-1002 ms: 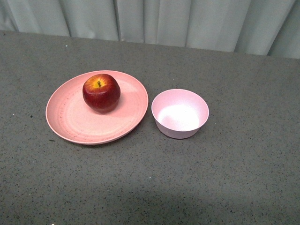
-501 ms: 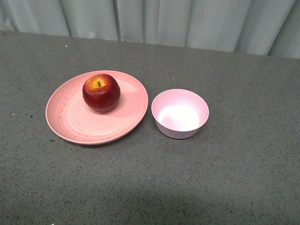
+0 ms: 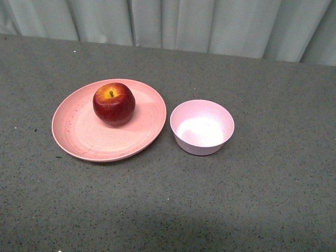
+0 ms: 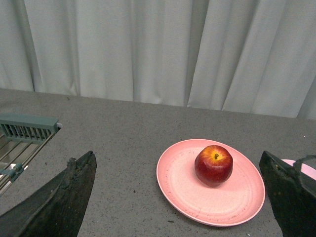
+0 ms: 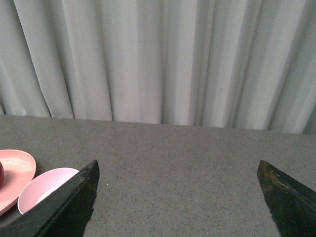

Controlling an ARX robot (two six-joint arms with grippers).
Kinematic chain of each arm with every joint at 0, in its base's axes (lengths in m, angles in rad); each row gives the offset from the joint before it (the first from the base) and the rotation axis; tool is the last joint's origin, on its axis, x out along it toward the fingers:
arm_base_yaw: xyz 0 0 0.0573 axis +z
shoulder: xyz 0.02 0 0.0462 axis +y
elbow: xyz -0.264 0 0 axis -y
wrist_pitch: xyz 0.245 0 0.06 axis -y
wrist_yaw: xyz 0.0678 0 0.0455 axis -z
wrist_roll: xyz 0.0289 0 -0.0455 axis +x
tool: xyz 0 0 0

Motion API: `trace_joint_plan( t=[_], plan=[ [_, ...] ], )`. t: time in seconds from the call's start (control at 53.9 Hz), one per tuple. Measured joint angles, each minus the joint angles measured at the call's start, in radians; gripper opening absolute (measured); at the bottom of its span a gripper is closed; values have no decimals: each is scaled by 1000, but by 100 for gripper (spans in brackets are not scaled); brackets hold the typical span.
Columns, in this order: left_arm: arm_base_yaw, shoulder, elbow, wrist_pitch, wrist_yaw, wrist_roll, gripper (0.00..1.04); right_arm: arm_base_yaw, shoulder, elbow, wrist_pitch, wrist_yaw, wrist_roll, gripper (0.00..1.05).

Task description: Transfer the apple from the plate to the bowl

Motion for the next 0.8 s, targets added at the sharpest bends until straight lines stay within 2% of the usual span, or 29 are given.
trace_joint_plan(
  t=[0.241,0.26,0.334,0.371,0.427,0.483,0.575,0.668,0.798],
  plan=[
    [0,1,0,-1,-6,0,98,0,0,0,0,0,0,95],
    [-5,6,2,-7,-20,-4,98,0,0,0,0,0,0,95],
    [-43,121,31,-40,-181,-66,98,0,0,0,0,0,0,95],
    [-48,229,39,20,-222,-85,98,0,0,0,0,1,0,95],
    [-45,435,60,180,-223,-105,98,0,0,0,0,0,0,95],
    [-45,670,117,364,-194,-113,98,0,0,0,0,0,0,95],
    [-54,985,226,555,-159,-121,98,0,0,0,0,0,0,95],
    [-72,1183,307,625,-150,-117,98,0,0,0,0,0,0,95],
    [-105,1365,410,628,-140,-121,98,0,0,0,0,-1,0,95]
  ],
)
